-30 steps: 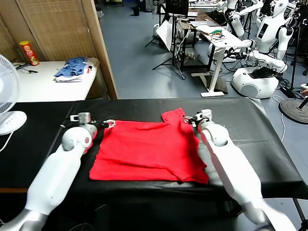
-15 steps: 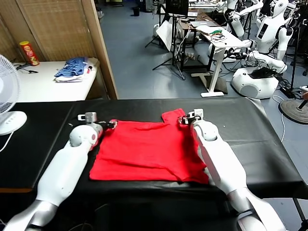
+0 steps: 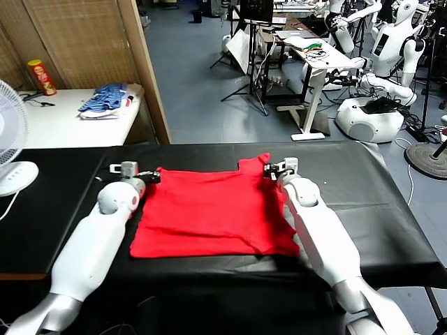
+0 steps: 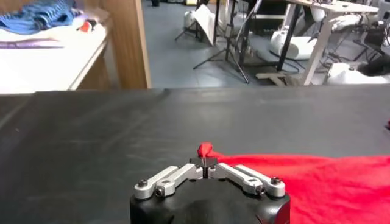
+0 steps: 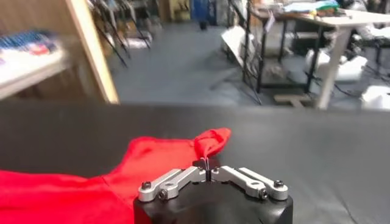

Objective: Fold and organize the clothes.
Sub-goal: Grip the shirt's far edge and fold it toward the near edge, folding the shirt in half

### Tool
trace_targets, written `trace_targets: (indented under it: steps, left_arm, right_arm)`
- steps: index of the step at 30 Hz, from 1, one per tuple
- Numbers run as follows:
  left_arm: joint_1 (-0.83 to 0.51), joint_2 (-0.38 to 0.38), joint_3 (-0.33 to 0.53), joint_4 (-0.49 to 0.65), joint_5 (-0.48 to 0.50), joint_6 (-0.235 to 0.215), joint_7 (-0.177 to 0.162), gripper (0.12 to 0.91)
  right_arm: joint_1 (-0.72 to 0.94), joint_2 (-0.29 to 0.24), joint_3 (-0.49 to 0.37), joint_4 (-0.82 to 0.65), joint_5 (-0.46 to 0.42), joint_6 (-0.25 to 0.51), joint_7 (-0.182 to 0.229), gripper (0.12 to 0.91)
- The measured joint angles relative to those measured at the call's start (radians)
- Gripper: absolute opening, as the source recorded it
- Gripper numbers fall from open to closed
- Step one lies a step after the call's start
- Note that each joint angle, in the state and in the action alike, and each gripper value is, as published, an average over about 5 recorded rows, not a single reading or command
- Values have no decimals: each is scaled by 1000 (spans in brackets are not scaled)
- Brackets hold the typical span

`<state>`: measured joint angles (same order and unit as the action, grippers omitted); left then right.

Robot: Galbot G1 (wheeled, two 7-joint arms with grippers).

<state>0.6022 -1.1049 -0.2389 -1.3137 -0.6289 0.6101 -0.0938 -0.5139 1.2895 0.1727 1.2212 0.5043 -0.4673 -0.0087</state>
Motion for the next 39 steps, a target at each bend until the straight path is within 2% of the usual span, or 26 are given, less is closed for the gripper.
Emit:
trace_targets:
  steps: [7,10,16,21,29,39]
  left_arm:
    - [90,74,-45,-169,-49,23,-5,128]
    - [164,121,-74,-271,-60,24,-2,128]
    - [328,201,-135,-443,-57,25,-9,128]
    - [434,223,-171,-531,-12,35,-15,128]
    - [542,230,-211,-604,73,48,-16,128]
    - [629,229,-231,-647,145,87,-10,128]
  right_arm:
    - [-117,-109,6,220,92,-85,101,122]
    - [-189,-150,20,320,120,-119,127,122]
    - [-315,-218,34,474,161,-172,127,122]
    - [-393,-262,42,574,166,-222,138,122]
    - [-479,-314,49,671,129,-259,142,122]
    - [-520,-328,55,713,121,-268,141,130]
